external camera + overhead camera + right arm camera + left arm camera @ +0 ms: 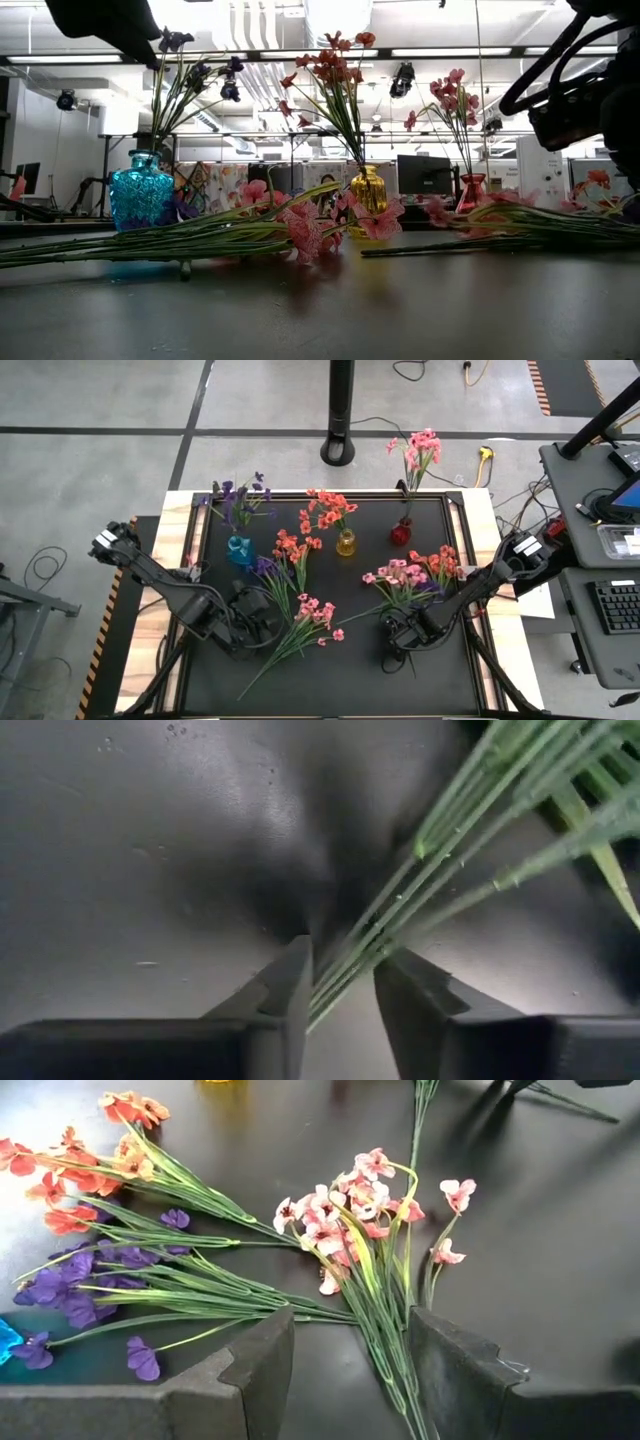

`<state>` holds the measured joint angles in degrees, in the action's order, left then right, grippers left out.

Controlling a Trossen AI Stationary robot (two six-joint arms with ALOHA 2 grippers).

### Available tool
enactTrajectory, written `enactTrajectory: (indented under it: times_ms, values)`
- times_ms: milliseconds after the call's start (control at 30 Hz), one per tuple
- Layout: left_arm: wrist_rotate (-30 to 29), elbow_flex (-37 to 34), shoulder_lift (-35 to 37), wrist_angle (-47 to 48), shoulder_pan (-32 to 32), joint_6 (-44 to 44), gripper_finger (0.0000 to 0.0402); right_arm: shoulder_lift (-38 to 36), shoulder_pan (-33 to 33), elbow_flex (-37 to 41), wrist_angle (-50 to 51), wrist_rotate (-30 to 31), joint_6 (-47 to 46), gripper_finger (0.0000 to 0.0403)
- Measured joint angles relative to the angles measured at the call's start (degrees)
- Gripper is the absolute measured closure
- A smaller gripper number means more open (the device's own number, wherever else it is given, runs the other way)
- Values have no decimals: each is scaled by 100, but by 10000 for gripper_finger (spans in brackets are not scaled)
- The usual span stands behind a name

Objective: Sort flowers into vase by color
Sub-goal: Put the right pink flowers into the red flower vase

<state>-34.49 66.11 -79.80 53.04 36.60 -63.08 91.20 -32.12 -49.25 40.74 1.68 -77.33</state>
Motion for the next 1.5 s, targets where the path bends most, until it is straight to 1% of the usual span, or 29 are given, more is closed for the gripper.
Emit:
enactTrajectory:
  times_ms: [167, 267, 533, 667, 733, 800, 933, 1067, 1133, 1167, 1233, 1333, 1500]
  values:
    - [-108, -2, -40, 13, 0, -36, 222, 0, 0, 4, -17, -1, 23, 364]
    - [-115, -2, -36, 13, 0, -41, 222, -1, 0, 6, -26, -7, 92, 388]
    - [-115, -7, -31, 16, 0, -40, 222, -293, -1, -41, 135, -19, 303, 390]
    - [-115, -9, -33, 15, 0, -40, 222, -726, -26, -108, 156, -18, 483, 390]
    - [-115, -9, -33, 13, 0, -40, 222, -965, -28, -98, 321, 5, 541, 390]
    - [-114, -11, -33, 15, 0, -40, 222, -1235, -27, -92, 315, 241, 650, 390]
    - [-113, -11, -33, 15, 0, -23, 222, -1800, -25, -97, 314, 1007, 941, 390]
    - [-115, -11, -35, 13, 0, -23, 222, -2289, -26, -99, 270, 2070, 1452, 390]
    - [-195, -13, -36, 13, 0, -22, 222, -2496, -23, -80, 71, 2636, 1785, 390]
    - [-256, -13, -36, 11, 0, -19, 222, -2591, -3, -49, -85, 2810, 1997, 390]
    - [-355, -13, -36, 13, 0, -3, 222, -2768, 54, 35, -495, 3041, 2498, 391]
    - [-383, -13, -36, 11, 0, 59, 222, -3009, 133, 238, -1416, 3349, 3222, 391]
    - [-432, -13, -47, 11, 0, 86, 222, -3334, 318, 789, -3419, 3542, 4638, 391]
